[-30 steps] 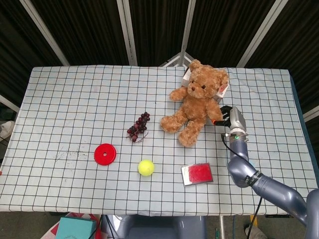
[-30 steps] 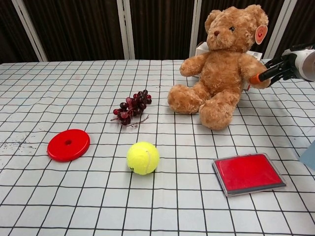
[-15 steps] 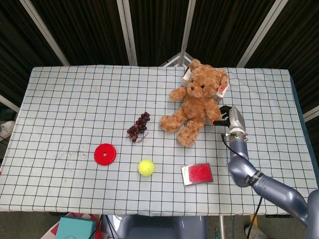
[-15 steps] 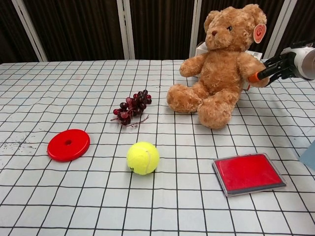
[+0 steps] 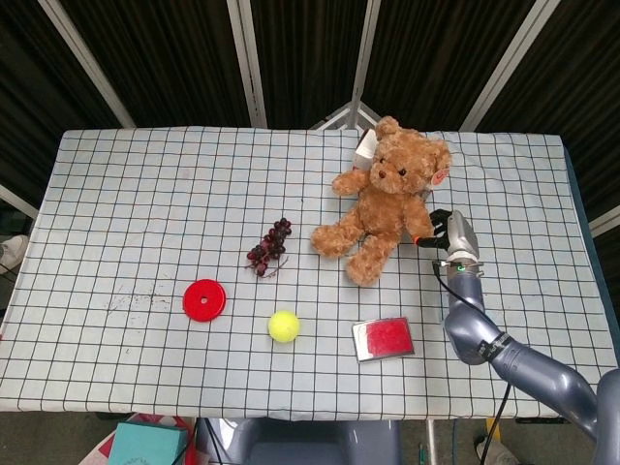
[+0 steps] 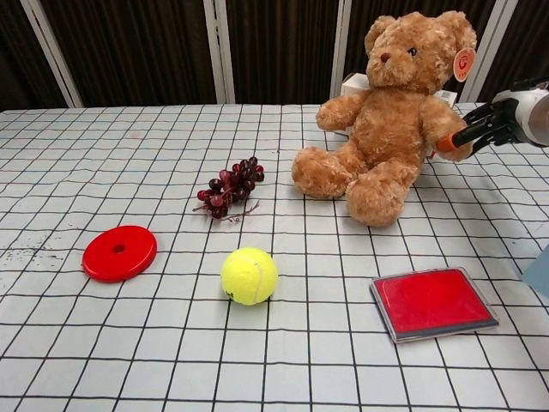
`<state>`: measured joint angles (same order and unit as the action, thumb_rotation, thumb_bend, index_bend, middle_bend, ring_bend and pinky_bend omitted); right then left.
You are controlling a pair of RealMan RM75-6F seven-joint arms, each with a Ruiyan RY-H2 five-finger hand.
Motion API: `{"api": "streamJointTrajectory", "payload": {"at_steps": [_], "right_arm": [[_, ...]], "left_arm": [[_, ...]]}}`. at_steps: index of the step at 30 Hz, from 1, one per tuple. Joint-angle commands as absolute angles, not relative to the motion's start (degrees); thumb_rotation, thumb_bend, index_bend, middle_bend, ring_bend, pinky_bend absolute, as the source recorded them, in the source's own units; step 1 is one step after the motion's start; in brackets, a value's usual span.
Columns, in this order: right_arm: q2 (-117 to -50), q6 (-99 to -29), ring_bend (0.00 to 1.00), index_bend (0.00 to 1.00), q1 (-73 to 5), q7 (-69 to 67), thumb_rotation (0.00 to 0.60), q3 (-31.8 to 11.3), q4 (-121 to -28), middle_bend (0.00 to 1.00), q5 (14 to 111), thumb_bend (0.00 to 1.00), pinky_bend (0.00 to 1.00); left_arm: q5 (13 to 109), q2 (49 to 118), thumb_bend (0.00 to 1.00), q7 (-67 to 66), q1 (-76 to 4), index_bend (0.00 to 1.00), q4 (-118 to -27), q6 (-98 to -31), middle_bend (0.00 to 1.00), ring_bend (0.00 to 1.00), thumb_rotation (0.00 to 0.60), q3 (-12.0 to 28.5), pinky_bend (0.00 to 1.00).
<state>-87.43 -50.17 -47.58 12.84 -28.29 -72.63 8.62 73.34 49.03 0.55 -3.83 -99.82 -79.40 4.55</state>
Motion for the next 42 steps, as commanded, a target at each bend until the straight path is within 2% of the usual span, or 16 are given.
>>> {"api": "streamJointTrajectory", "payload": {"at_steps": [1,12,23,25,28,30,32,36,42], "right_arm": [[-86.81,-50.87,0.43,0.53,-47.86,12.90,0.600,-28.85,-73.70,0.50,9.30,0.28,0.00],[-87.08,-50.34,0.43,0.53,-47.56,14.14,0.600,-27.77,-73.71,0.50,7.40,0.28,0.00],[-85.86,-50.92,0.43,0.52,-48.12,14.73,0.600,-28.53,-75.24,0.50,8.06,0.28,0.00],[-85.53,-50.64,0.41,0.48,-48.09,15.20,0.600,-28.26,-75.58,0.49,7.63,0.28,0.00],[-84.84,-49.16,0.32,0.28,-47.90,15.66,0.600,-27.81,-76.03,0.36,7.12,0.28,0.00],[-84.22,-47.80,0.24,0.10,-47.65,15.74,0.600,-27.47,-76.32,0.25,6.95,0.28,0.00],[-83.56,-46.53,0.18,0.02,-47.45,15.81,0.600,-27.09,-76.62,0.18,6.91,0.28,0.00],[-82.00,-44.18,0.04,0.00,-47.23,16.25,0.600,-26.02,-77.71,0.09,6.97,0.25,0.00],[-77.66,-40.58,0.00,0.00,-47.02,18.07,0.600,-23.32,-81.47,0.02,6.25,0.23,0.00]], "left_arm": [[73.25,49.03,0.18,0.51,-3.85,0.25,-99.84,-79.31,0.06,0.01,0.600,4.54,0.14],[73.39,48.88,0.18,0.77,-3.74,0.25,-99.91,-79.45,0.06,0.01,0.600,4.49,0.14],[73.23,48.97,0.18,0.50,-3.94,0.25,-99.88,-79.13,0.06,0.01,0.600,4.50,0.14],[73.28,48.96,0.18,0.49,-3.92,0.25,-99.92,-79.18,0.06,0.01,0.600,4.49,0.14],[73.32,48.93,0.18,0.53,-3.87,0.25,-99.96,-79.25,0.06,0.01,0.600,4.46,0.14],[73.25,48.91,0.18,0.54,-3.87,0.25,-99.97,-79.21,0.06,0.01,0.600,4.46,0.14],[73.17,48.91,0.18,0.52,-3.91,0.25,-99.96,-79.12,0.06,0.01,0.600,4.48,0.14],[73.10,48.96,0.18,0.39,-3.97,0.25,-99.96,-79.05,0.06,0.01,0.600,4.50,0.14],[72.94,48.86,0.18,0.61,-3.86,0.25,-99.94,-79.20,0.06,0.01,0.600,4.56,0.14]]}}
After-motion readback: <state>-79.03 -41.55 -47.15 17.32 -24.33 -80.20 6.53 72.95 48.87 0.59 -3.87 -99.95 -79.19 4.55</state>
